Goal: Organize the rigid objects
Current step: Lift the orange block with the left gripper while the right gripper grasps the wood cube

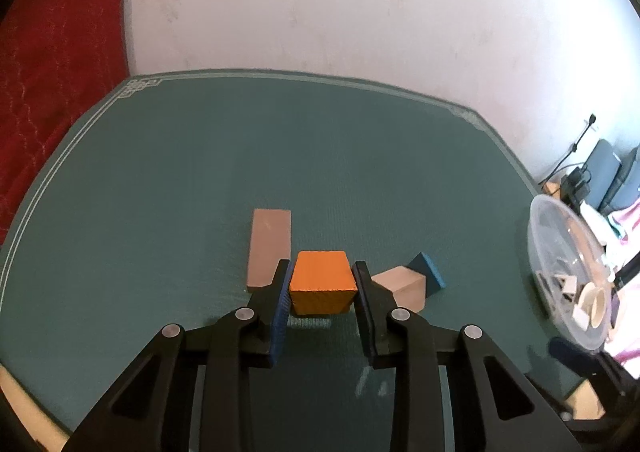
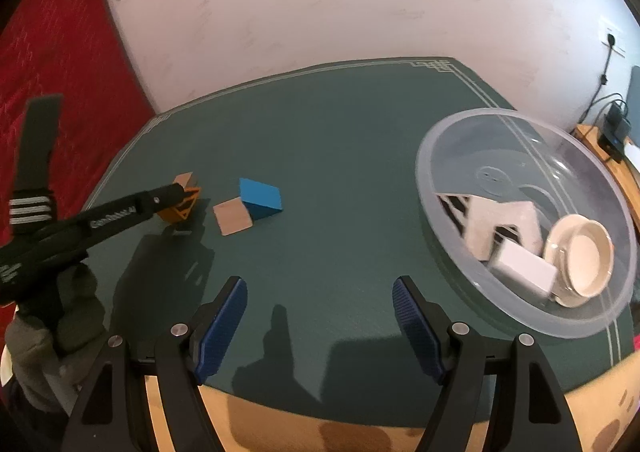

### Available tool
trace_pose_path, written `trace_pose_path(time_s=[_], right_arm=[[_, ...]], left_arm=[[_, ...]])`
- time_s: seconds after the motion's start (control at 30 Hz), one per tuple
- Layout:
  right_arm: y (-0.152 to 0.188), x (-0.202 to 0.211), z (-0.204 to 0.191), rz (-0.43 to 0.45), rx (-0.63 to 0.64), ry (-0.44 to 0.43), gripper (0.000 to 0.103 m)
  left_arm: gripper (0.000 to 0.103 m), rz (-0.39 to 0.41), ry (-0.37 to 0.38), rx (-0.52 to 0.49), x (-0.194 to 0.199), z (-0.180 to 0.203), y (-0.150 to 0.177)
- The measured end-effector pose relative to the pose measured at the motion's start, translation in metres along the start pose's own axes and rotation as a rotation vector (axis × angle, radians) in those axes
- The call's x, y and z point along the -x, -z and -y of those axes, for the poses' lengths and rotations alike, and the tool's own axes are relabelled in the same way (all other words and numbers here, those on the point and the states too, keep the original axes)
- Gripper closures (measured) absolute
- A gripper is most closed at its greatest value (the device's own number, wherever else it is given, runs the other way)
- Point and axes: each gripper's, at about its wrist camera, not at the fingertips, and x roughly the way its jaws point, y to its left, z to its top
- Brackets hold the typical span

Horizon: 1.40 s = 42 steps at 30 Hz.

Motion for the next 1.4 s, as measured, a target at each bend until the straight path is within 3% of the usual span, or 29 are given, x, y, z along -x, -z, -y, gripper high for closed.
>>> trace_pose_path(time_s=[0.4, 0.63, 1.1, 1.2, 1.4], right_arm=[[-0.018, -0.041, -0.037, -0.080, 0.078, -0.080, 0.027], [-0.029, -0.063, -0.049, -0.108, 0.109, -0.090, 0.036], [-0.042, -0.078, -0.072, -0.102, 0.167, -0.063, 0.039], [-0.043, -0.080, -0.075, -0.099, 0.189, -0.039, 0.044], [-0.042, -0.080, -0.084, -0.088, 0.253, 0.014, 0.069]], left_arm=[[0.072, 0.044, 0.011, 0.064, 0.022, -0.020, -0.008], [0.072, 0.041, 0.002, 0.098, 0.023, -0.030, -0.009], [0.072, 0.036, -0.005, 0.140, 0.023, -0.040, -0.009], [0.072, 0.035, -0.005, 0.141, 0.023, -0.041, -0.010], [0.072, 0.034, -0.003, 0.142, 0.023, -0.041, -0.010]])
